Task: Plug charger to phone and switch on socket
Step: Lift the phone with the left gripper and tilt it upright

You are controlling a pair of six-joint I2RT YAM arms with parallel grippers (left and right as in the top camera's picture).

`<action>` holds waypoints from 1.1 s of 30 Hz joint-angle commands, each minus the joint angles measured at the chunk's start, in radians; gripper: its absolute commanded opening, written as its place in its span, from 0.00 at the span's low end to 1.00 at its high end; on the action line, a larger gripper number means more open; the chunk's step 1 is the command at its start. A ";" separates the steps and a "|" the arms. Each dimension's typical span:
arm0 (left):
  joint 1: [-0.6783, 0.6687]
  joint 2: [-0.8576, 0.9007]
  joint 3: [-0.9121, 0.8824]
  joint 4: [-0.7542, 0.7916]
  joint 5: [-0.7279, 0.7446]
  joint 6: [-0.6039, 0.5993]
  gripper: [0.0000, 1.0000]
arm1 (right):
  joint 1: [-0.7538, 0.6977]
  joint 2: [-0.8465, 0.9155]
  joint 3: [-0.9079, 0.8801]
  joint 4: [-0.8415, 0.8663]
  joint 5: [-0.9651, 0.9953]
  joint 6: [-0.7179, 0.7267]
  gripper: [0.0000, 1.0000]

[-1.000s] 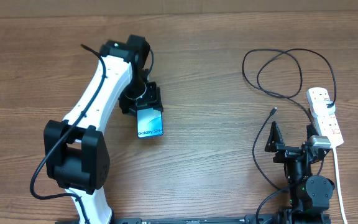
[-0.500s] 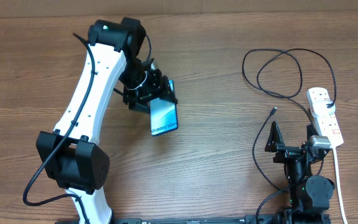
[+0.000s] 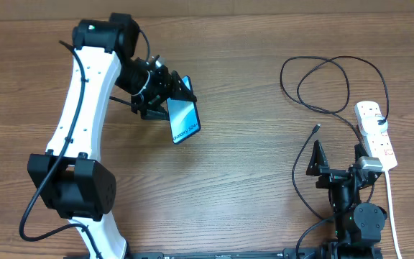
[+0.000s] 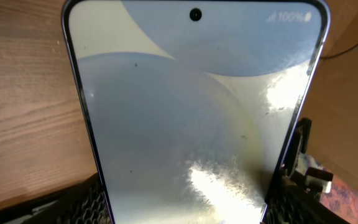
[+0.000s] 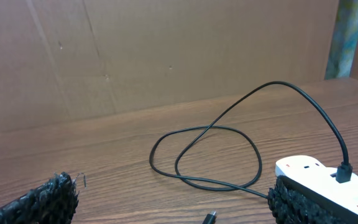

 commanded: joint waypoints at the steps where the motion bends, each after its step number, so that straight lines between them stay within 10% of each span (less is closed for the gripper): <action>1: -0.002 0.008 0.026 0.004 0.021 0.006 0.46 | -0.002 -0.012 -0.010 0.006 -0.001 -0.004 1.00; 33: -0.006 0.209 0.022 -0.042 0.106 0.215 0.42 | -0.002 -0.012 -0.010 0.006 -0.001 -0.004 1.00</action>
